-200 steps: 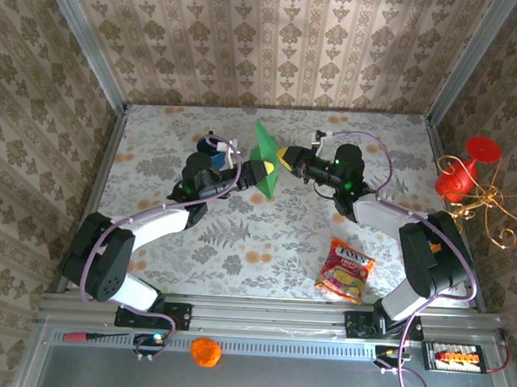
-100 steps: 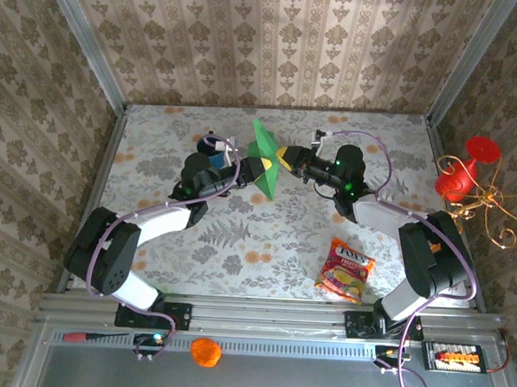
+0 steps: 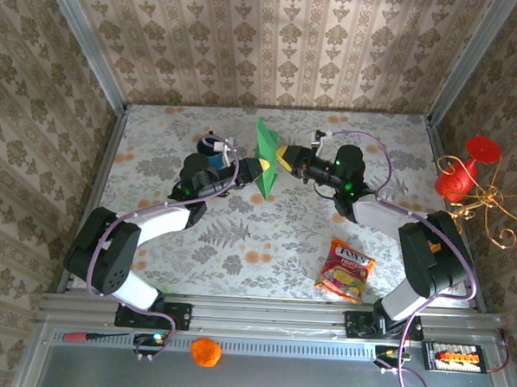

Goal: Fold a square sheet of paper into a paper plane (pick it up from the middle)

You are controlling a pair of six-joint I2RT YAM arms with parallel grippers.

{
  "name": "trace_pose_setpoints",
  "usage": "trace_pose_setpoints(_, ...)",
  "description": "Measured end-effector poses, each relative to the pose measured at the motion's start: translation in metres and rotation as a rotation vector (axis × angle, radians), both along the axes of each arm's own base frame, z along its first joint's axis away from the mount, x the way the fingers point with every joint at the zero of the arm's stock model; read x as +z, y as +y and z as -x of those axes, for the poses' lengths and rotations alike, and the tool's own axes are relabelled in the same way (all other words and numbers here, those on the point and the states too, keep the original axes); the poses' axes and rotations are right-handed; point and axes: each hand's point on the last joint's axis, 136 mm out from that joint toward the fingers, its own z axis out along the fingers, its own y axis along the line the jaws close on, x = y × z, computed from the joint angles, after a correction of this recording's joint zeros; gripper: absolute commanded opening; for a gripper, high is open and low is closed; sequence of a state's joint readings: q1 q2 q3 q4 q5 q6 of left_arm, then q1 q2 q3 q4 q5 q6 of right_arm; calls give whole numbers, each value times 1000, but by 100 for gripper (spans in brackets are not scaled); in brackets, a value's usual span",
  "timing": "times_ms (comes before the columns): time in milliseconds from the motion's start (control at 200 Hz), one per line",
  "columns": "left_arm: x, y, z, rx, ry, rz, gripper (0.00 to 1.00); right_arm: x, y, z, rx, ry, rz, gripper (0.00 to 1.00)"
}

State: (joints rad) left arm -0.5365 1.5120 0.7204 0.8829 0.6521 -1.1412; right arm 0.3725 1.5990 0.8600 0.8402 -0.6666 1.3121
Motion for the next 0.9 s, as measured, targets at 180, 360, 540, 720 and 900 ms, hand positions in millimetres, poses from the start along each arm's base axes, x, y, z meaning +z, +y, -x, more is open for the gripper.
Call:
trace_pose_setpoints(180, -2, 2, -2, 6, 6, -5, 17, -13, -4, -1, -10, 27, 32, 29)
trace_pose_setpoints(360, -14, 11, -2, 26, 25, -83, 16, -37, -21, -3, -53, 89, 124, 35)
trace_pose_setpoints(540, -26, 23, -2, 95, -20, -370, 16, -38, -48, 3, -132, 77, 248, 37)
trace_pose_setpoints(720, -19, 29, -4, 147, -135, -738, 18, -37, -75, 13, -215, 52, 391, 37)
trace_pose_setpoints(900, -42, 50, -12, 185, -163, -1088, 18, -42, -104, 17, -293, 55, 523, 37)
